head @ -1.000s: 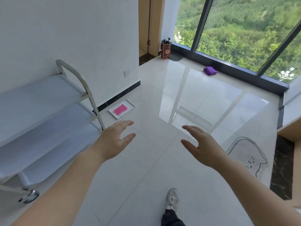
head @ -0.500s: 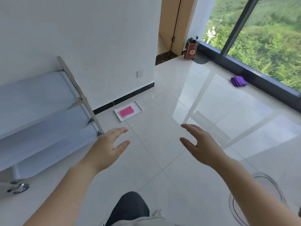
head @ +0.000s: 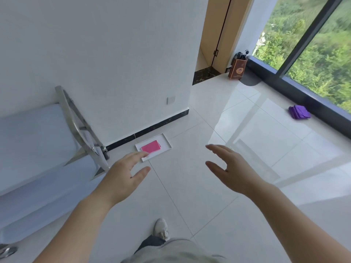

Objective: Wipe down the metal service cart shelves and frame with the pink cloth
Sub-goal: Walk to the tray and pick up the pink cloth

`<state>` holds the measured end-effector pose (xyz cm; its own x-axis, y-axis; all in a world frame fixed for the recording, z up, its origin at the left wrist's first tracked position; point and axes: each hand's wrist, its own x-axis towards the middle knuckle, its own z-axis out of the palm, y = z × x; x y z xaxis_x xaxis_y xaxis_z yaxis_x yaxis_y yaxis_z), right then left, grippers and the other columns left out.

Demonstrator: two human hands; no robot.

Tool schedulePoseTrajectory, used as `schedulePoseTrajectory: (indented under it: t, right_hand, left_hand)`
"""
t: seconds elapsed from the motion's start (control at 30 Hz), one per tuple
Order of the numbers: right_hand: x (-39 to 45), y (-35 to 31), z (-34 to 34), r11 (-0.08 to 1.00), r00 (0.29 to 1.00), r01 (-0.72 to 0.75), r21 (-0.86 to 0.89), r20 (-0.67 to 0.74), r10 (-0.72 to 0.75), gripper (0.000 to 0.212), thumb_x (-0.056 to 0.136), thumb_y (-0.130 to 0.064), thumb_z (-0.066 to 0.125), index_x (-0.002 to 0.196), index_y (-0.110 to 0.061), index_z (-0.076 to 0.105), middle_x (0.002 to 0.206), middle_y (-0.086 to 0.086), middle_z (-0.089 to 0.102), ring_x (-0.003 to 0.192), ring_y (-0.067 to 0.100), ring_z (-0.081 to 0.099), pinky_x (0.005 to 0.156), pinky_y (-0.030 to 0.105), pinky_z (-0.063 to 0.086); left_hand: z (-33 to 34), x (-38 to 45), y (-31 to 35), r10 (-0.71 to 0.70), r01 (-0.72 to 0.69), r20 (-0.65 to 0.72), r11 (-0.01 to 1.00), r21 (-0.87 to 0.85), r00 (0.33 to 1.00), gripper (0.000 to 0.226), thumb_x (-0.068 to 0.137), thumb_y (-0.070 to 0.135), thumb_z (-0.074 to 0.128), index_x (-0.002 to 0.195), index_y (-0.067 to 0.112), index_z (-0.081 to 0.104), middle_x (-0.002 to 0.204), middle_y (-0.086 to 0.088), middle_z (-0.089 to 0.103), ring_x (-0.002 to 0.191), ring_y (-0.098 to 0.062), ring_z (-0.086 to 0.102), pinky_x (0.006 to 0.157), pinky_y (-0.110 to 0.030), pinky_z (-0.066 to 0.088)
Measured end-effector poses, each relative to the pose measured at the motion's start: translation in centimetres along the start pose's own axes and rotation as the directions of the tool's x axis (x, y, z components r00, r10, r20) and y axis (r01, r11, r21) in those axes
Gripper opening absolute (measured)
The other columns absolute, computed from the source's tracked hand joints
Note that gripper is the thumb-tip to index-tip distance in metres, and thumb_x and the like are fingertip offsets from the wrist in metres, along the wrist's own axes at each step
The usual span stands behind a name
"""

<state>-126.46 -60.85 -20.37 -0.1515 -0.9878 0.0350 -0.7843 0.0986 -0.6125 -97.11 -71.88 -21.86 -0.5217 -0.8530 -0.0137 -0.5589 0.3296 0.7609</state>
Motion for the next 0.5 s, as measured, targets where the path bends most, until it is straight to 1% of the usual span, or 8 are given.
schedulePoseTrajectory:
  t: [0.07, 0.1, 0.13, 0.27, 0.33, 0.4, 0.5]
  right_hand:
    - [2.8, 1.3, -0.3, 1.0, 1.0, -0.014, 0.012, -0.002, 0.014, 0.051, 0.083, -0.057, 0.045, 0.131, -0.043, 0.04, 0.123, -0.03, 0.042, 0.096, 0.001, 0.053, 0.067, 0.01, 0.041]
    - [4.0, 2.0, -0.4, 1.0, 1.0, -0.026, 0.018, -0.004, 0.026, 0.05, 0.083, -0.056, 0.046, 0.131, -0.041, 0.041, 0.122, -0.03, 0.043, 0.096, 0.001, 0.053, 0.067, 0.011, 0.041]
    - [5.2, 2.7, -0.6, 0.999, 0.999, -0.042, 0.022, 0.0, 0.042, 0.049, 0.084, -0.054, 0.047, 0.131, -0.04, 0.042, 0.122, -0.029, 0.043, 0.096, 0.001, 0.053, 0.068, 0.011, 0.041]
    - [9.5, 6.2, -1.6, 0.997, 0.997, -0.07, 0.011, 0.029, 0.07, 0.048, 0.085, -0.052, 0.049, 0.131, -0.041, 0.042, 0.122, -0.03, 0.043, 0.097, 0.003, 0.054, 0.067, 0.011, 0.04]
    - [12.2, 8.0, -2.2, 0.997, 0.996, -0.076, 0.005, 0.044, 0.076, 0.048, 0.084, -0.051, 0.049, 0.131, -0.041, 0.042, 0.121, -0.029, 0.043, 0.096, 0.002, 0.053, 0.066, 0.01, 0.038]
    - [15.6, 9.9, -2.8, 0.999, 0.997, -0.051, 0.009, 0.053, 0.051, 0.047, 0.086, -0.048, 0.052, 0.131, -0.04, 0.044, 0.12, -0.028, 0.044, 0.094, 0.001, 0.053, 0.066, 0.01, 0.037]
    - [21.5, 12.5, -3.9, 1.0, 0.994, 0.002, 0.031, 0.106, -0.005, 0.046, 0.088, -0.042, 0.055, 0.132, -0.035, 0.045, 0.12, -0.025, 0.044, 0.104, -0.004, 0.047, 0.071, 0.012, 0.037]
  left_hand:
    - [-0.5, 3.8, 0.0, 0.003, -0.003, 0.02, 1.0, 0.002, 1.0, 0.04, 0.087, 0.034, 0.058, 0.127, 0.032, 0.05, 0.123, 0.02, 0.048, 0.115, 0.004, 0.044, 0.09, -0.017, 0.042]
    - [-0.7, 5.6, 0.0, 0.008, -0.008, 0.027, 1.0, 0.008, 1.0, 0.04, 0.088, 0.032, 0.059, 0.127, 0.03, 0.051, 0.122, 0.019, 0.048, 0.115, 0.003, 0.044, 0.094, -0.022, 0.042]
    - [-0.9, 7.2, 0.1, 0.01, -0.01, 0.033, 1.0, 0.015, 0.999, 0.039, 0.088, 0.031, 0.059, 0.126, 0.029, 0.052, 0.121, 0.02, 0.049, 0.114, 0.005, 0.043, 0.096, -0.024, 0.041]
    - [-0.8, 13.2, 0.0, 0.012, -0.013, 0.022, 1.0, 0.02, 1.0, 0.036, 0.087, 0.031, 0.059, 0.123, 0.031, 0.053, 0.112, 0.036, 0.045, 0.105, 0.022, 0.04, 0.091, -0.023, 0.041]
    - [0.0, 15.8, -0.1, -0.005, 0.005, 0.025, 1.0, 0.012, 1.0, 0.036, 0.087, 0.03, 0.059, 0.123, 0.03, 0.054, 0.112, 0.033, 0.046, 0.104, 0.025, 0.039, 0.09, -0.024, 0.043]
    - [1.0, 18.7, -0.3, -0.032, 0.032, 0.011, 0.999, 0.018, 0.999, 0.037, 0.087, 0.029, 0.059, 0.123, 0.029, 0.053, 0.114, 0.027, 0.048, 0.104, 0.022, 0.041, 0.092, -0.026, 0.044]
    - [2.4, 22.7, -0.2, -0.096, 0.097, -0.027, 0.995, 0.024, 0.995, 0.04, 0.088, 0.032, 0.058, 0.126, 0.028, 0.051, 0.12, 0.023, 0.049, 0.112, 0.007, 0.043, 0.095, -0.027, 0.042]
